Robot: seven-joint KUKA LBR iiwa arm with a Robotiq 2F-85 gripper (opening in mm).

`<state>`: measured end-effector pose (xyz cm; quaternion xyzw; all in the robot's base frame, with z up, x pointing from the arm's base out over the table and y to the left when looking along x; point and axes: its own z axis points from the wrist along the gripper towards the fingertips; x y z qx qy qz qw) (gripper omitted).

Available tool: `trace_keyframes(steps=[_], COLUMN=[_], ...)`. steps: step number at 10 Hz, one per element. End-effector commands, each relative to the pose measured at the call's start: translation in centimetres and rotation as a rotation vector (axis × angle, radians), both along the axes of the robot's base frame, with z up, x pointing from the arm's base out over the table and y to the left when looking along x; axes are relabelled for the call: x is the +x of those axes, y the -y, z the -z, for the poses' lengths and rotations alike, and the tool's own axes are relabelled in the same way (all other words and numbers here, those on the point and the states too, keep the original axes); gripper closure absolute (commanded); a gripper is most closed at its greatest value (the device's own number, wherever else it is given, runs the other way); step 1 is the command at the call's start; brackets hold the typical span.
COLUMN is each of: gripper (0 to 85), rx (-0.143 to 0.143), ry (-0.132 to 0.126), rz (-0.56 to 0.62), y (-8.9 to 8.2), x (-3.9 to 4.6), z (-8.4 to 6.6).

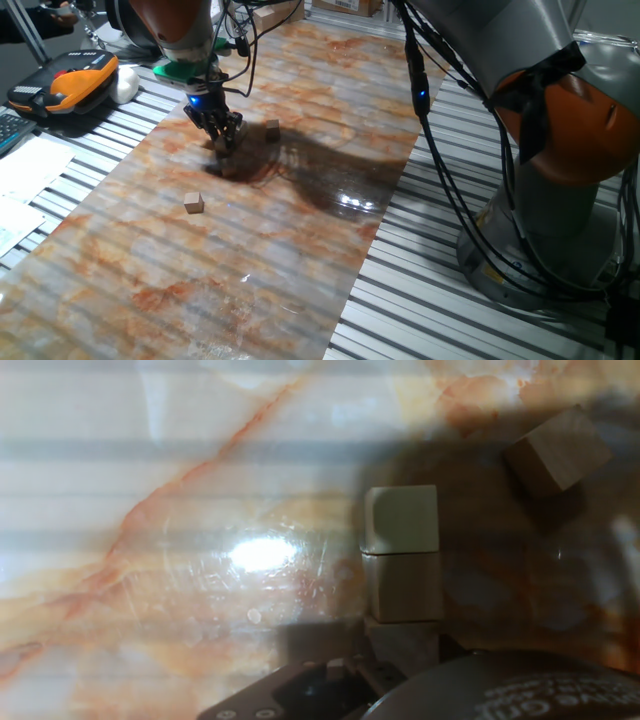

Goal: Stack the blocks into a pyramid shape

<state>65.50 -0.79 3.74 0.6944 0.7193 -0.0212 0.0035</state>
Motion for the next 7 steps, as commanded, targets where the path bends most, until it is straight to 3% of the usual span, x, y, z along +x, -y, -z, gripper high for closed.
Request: trace_keyframes(steps=[1,2,6,7], gripper=[85.0,68.0,68.0,51.0], rx=[0.000,0.000,-0.001,0.000], ry=[0.000,0.000,-0.001,0.000], rz=[0.000,0.000,0.000,0.000], y=[0.00,0.01,-0.01,-0.02], x=[0.00,0.00,0.00,0.00], z=[0.00,-0.01,0.03,0.05])
